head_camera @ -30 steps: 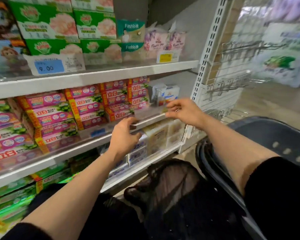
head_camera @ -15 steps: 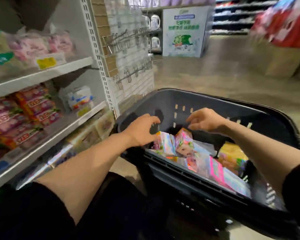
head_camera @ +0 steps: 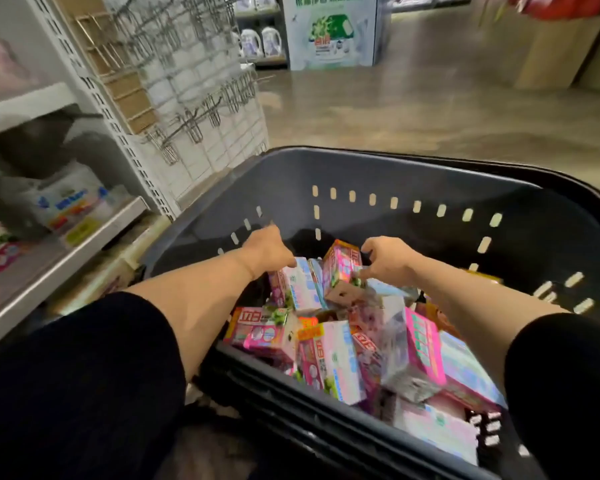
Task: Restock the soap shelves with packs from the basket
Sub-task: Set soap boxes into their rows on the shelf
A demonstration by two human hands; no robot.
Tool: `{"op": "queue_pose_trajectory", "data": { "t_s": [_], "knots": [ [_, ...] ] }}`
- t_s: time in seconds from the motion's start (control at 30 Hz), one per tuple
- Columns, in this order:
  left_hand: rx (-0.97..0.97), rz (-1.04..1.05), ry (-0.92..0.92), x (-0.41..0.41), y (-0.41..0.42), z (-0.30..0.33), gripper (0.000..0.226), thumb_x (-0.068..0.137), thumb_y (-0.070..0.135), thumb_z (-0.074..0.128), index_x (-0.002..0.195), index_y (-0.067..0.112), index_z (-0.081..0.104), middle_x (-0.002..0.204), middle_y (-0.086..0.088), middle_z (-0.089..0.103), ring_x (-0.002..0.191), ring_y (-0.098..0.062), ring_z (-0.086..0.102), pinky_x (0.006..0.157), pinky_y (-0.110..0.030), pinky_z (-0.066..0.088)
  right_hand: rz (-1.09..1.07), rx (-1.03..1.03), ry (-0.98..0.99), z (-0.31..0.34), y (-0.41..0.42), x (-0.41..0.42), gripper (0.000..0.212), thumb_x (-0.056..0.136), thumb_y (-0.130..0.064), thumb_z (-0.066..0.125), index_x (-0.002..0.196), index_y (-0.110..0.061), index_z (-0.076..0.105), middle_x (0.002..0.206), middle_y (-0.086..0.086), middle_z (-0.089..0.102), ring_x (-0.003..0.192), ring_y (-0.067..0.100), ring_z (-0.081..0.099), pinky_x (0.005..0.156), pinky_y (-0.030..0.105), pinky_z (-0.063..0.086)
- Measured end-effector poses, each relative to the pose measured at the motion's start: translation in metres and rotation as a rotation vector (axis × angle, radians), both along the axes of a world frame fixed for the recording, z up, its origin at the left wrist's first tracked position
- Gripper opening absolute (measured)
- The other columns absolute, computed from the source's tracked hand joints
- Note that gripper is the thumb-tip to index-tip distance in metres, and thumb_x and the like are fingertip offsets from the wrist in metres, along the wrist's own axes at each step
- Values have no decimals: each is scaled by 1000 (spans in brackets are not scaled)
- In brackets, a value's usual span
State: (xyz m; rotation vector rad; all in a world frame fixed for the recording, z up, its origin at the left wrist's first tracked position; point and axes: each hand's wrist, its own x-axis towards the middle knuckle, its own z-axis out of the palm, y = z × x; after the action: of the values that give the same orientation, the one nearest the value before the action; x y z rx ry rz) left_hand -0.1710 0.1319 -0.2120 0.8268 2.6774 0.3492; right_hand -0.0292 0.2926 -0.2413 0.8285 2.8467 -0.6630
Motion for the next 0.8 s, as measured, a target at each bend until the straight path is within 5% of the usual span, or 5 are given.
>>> {"op": "queue_pose_trajectory", "data": {
  "t_s": [0.2,0.33,0.5,0.6,0.8],
  "knots": [
    [-203,98,-239,-13,-3,-51,74,91,39,62,145,3,25,141,-14,46,128,-30,47,105,-38,40,-147,-113,7,-36,-11,-34,71,76,-51,73,126,-10,45,122,12,53,106,28,57,83,35,49],
    [-47,188,-400,-18,2,-82,93,88,32,69,149,8,3,140,-13,48,125,-30,51,104,-44,44,-250,-155,36,-49,-14,-32,88,66,-56,80,131,-12,40,126,14,47,111,30,55,94,40,49],
    [74,314,-421,-14,7,-93,89,83,24,74,143,13,10,125,-12,57,111,-29,59,91,-43,53,-363,-265,43,-49,-16,-30,88,58,-49,88,122,-8,44,117,10,56,107,27,57,86,37,52],
    [61,375,-403,-9,11,-81,93,77,23,80,141,11,14,123,-13,54,112,-31,57,91,-45,53,-485,-415,93,-47,-18,-31,63,60,-38,89,104,-8,54,103,8,62,97,25,60,84,41,55],
    [277,334,-356,0,23,-44,80,41,46,79,113,15,64,107,-5,68,94,-22,66,82,-38,58,-713,-833,340,-18,-10,-16,33,59,-16,83,76,-2,58,75,13,62,65,24,62,52,31,53]
  ]
}}
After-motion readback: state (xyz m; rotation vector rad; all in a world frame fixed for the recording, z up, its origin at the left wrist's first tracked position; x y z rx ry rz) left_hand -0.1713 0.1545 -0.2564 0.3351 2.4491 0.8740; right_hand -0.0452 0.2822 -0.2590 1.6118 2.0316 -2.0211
